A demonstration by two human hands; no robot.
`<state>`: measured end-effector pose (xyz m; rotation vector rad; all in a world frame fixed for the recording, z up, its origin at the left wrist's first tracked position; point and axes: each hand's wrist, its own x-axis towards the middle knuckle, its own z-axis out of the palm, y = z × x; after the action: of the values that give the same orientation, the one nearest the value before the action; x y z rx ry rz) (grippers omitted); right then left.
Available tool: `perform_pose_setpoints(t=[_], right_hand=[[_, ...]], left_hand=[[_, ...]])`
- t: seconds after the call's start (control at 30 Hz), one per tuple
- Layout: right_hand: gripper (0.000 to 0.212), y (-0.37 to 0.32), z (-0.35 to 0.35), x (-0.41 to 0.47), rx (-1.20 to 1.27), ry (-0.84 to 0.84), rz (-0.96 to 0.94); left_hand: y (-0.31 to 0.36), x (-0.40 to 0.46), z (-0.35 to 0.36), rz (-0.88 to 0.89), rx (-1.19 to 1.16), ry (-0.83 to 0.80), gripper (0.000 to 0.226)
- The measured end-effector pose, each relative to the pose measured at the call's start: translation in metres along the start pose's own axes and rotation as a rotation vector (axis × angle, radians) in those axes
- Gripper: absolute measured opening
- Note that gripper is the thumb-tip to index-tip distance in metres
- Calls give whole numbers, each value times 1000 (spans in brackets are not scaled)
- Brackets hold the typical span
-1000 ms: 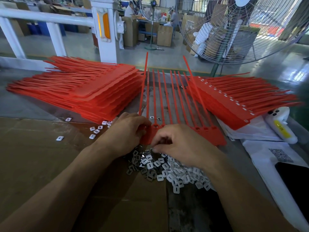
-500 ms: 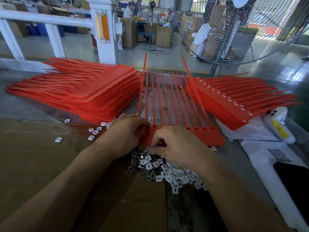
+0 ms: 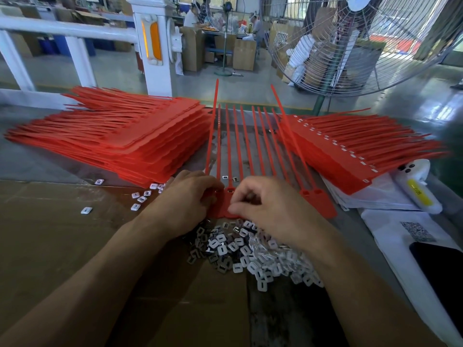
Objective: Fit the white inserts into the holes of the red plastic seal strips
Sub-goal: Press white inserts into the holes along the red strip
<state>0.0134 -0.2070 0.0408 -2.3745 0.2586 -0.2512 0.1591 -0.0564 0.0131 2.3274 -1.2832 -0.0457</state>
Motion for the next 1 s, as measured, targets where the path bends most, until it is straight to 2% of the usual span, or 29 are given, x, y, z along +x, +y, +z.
perform_pose_setpoints(t=[0.17, 0.27, 0.53, 0.63, 1.0], right_hand=[[8, 23, -31, -1, 138, 371, 134], [13, 43, -53, 0, 128, 470, 212], [19, 86, -57, -3, -21, 511, 367], [12, 92, -54, -2, -61, 509, 380], [12, 99, -52, 0, -94, 499, 360]], left_hand=[[0, 0, 0, -7, -8, 2, 34], [1, 0, 0, -7, -6, -2, 34], [0, 0, 1, -14, -5, 1, 35], [-1, 1, 1, -8, -7, 7, 34], [-3, 2, 3, 2, -7, 17, 34]])
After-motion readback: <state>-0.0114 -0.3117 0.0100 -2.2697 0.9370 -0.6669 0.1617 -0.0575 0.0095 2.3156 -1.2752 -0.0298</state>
